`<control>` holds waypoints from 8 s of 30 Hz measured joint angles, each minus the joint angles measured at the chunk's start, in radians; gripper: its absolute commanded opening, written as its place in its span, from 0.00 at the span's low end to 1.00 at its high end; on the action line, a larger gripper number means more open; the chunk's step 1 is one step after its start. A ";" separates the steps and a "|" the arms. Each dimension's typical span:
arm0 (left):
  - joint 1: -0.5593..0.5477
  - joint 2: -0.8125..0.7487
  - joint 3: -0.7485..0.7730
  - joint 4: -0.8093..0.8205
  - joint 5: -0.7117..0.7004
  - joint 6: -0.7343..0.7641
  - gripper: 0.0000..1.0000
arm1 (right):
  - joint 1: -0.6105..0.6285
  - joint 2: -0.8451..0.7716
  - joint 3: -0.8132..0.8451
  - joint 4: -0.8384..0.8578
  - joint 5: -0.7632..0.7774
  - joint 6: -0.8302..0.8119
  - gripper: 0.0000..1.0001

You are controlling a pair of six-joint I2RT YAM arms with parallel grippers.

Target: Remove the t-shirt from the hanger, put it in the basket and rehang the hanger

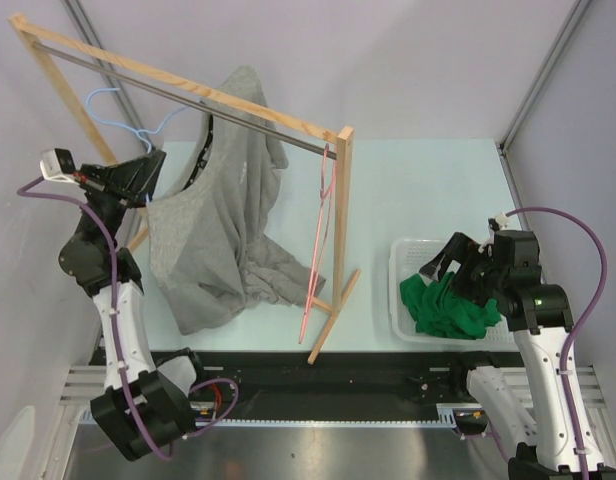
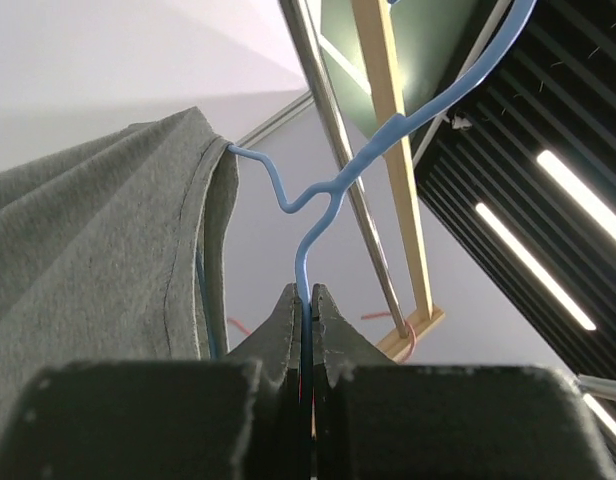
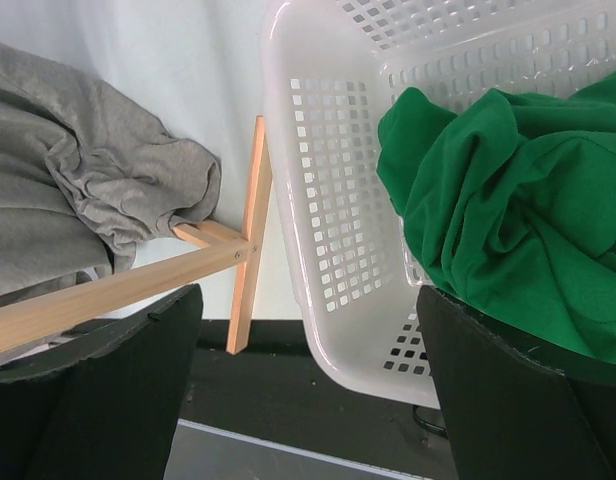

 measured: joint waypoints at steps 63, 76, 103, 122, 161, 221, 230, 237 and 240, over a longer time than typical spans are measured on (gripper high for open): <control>-0.958 0.528 0.248 -0.872 -0.016 1.113 0.00 | 0.451 0.481 0.166 0.883 0.009 0.029 0.64; -0.968 0.521 0.249 -0.900 -0.016 1.130 0.00 | 0.487 0.541 0.145 1.010 0.085 0.026 0.51; -0.840 0.163 0.275 -1.257 -0.298 1.448 0.89 | 0.527 0.611 0.138 1.014 0.279 -0.035 0.00; -0.696 -0.100 0.011 -1.395 -0.679 1.579 0.66 | 0.462 0.606 0.166 1.005 0.192 -0.027 0.00; -0.494 -0.077 0.028 -1.412 -1.109 1.196 0.00 | 0.439 0.414 0.040 1.022 0.137 0.000 0.00; -0.888 0.086 0.211 -1.441 -0.188 1.733 0.79 | 0.424 0.887 0.463 0.743 -0.591 -0.333 0.00; -0.917 0.124 0.160 -1.438 -0.198 1.741 0.70 | 0.443 0.891 0.464 0.740 -0.629 -0.333 0.00; -0.944 0.144 0.108 -1.411 -0.166 1.722 0.21 | 0.445 0.891 0.463 0.745 -0.636 -0.327 0.01; -0.946 0.143 0.107 -1.411 -0.164 1.714 0.00 | 0.445 0.891 0.462 0.761 -0.635 -0.313 0.20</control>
